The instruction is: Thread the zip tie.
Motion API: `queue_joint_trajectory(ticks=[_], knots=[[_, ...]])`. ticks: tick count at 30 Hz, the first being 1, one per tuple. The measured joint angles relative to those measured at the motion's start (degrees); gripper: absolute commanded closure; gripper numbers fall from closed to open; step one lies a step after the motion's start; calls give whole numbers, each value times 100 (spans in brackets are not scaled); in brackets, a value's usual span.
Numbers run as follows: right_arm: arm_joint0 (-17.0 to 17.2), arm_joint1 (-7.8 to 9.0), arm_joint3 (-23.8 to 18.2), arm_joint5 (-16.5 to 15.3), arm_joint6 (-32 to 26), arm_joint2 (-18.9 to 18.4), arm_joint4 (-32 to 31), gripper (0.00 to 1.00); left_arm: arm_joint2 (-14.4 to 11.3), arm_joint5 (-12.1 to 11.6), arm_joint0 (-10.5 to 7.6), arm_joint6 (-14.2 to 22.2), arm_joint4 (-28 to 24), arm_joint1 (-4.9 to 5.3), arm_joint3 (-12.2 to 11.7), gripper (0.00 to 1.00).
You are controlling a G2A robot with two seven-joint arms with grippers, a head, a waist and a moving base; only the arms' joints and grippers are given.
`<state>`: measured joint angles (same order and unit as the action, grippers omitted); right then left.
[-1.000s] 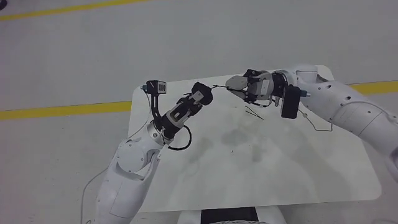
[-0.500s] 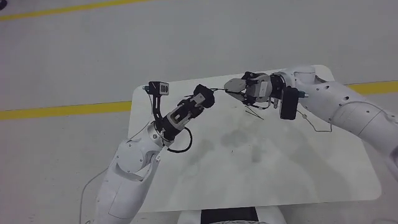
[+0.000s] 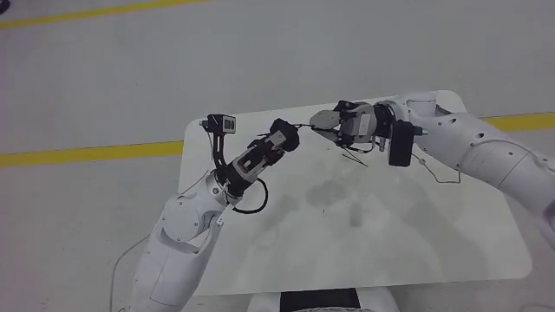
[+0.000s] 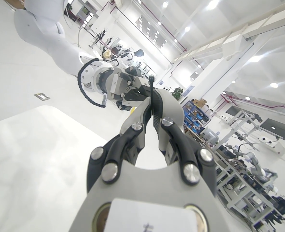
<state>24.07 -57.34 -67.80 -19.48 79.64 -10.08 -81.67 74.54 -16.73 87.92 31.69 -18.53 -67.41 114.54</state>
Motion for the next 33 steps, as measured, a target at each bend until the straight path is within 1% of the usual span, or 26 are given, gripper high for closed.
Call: queue_joint_trajectory(ticks=[13,14,15,16,21,25,27,30,33], knots=[[-16,-34,42,0,0,33,4,100,-18,32,-1,65,-52,35,22,100],[-14,-37,42,0,0,33,4,66,-14,32,1,63,-49,38,20,100],[-13,-40,41,0,0,33,4,54,-9,31,4,56,-46,41,18,100],[-13,-43,37,0,0,33,3,0,-4,31,9,44,-44,44,18,100],[-15,-43,26,0,0,33,-11,0,11,51,25,-69,-15,52,21,100],[-19,-24,56,0,0,30,-39,0,23,91,8,-339,24,46,-4,100],[-15,-7,82,0,0,18,-66,0,24,122,-3,-394,28,46,-15,100],[15,30,133,0,0,-37,-103,0,9,210,6,-435,-140,44,3,100],[73,74,212,16,0,-173,-157,0,-24,378,38,-469,-493,37,44,100]])
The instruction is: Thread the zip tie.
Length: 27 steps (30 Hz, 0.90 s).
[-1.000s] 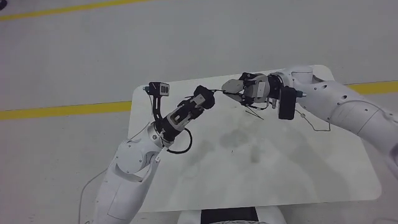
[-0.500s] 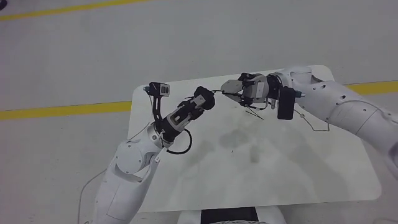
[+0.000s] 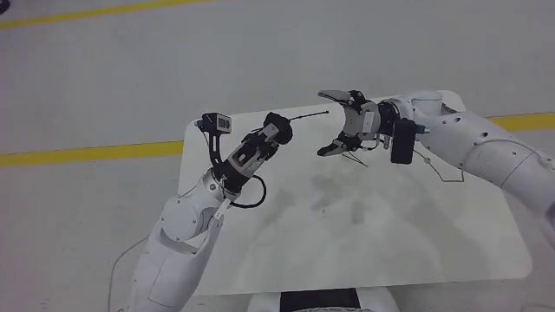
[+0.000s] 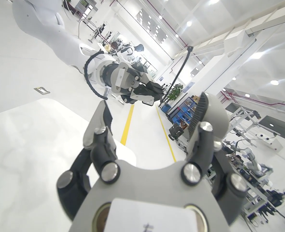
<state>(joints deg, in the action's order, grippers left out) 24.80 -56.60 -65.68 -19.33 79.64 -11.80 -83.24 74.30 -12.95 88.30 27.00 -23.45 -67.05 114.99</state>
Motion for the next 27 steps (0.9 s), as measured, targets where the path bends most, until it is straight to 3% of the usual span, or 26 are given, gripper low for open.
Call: queue_joint_trajectory(ticks=[6,11,13,21,27], knots=[[266,48,44,451,-81,-375,-102,0,-38,669,54,-168,-1136,-25,129,100],[553,68,-64,1180,-405,-692,-237,0,-48,1110,76,-388,-1799,-44,205,100],[605,73,-67,1369,-657,-744,-288,0,-49,1140,74,-397,-1833,-44,209,100],[612,73,-79,1369,-604,-751,-285,0,-78,1116,89,-466,-1906,-57,176,100],[993,66,-375,2226,-751,-1148,-172,0,-357,994,155,-1020,-3038,-160,112,100]])
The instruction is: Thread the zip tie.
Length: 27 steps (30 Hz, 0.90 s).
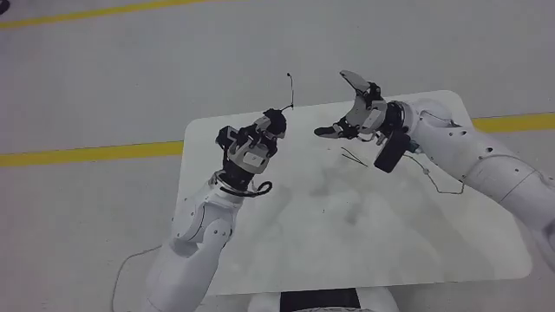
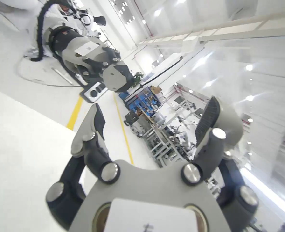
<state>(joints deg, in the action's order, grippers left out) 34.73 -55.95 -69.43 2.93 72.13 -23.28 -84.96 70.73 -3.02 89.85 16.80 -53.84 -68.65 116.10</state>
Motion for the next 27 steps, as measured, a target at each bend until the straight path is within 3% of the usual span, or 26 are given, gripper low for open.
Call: queue_joint_trajectory(ticks=[4,12,20,27], knots=[[241,-54,-167,236,-186,-175,16,0,-153,-73,16,-284,-478,-54,-30,100],[460,-247,-182,341,-499,-365,346,0,-299,-239,29,-477,-838,-111,-62,100],[513,-257,-283,308,-639,-388,286,0,-296,-236,29,-474,-832,-110,-61,100],[731,-444,-432,20,-1197,-507,545,0,-296,-236,29,-474,-833,-110,-61,100]])
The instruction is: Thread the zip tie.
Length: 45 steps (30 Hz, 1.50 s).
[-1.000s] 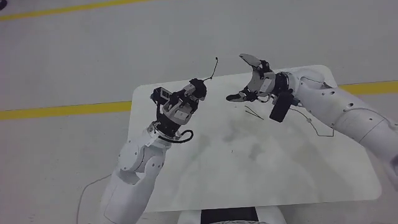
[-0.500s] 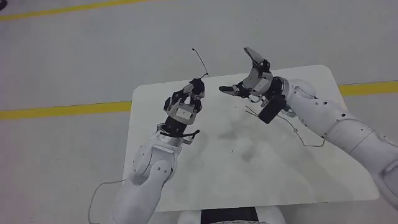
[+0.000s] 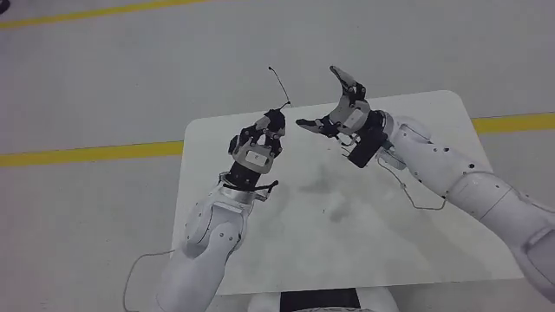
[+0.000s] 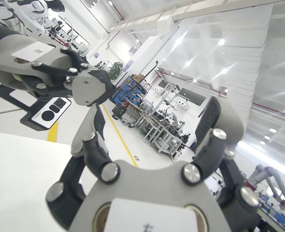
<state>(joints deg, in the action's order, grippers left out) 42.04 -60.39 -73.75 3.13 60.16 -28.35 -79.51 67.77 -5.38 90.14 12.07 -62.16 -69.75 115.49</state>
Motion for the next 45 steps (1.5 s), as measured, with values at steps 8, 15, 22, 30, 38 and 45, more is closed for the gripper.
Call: queue_joint_trajectory(ticks=[8,15,22,30,38,45], knots=[[143,-263,115,-105,6,-48,-13,60,0,0,0,0,0,0,0,100],[230,-440,253,-127,95,-143,-155,75,0,0,0,0,0,0,0,100],[319,-578,343,-250,142,-275,-279,89,0,0,0,0,0,0,0,100],[398,-703,403,-392,176,-432,-403,86,0,0,0,0,0,0,0,100],[470,-817,461,-511,183,-589,-530,87,0,0,0,0,0,0,0,100],[510,-905,510,-621,174,-711,-642,90,0,0,0,0,0,0,0,100]])
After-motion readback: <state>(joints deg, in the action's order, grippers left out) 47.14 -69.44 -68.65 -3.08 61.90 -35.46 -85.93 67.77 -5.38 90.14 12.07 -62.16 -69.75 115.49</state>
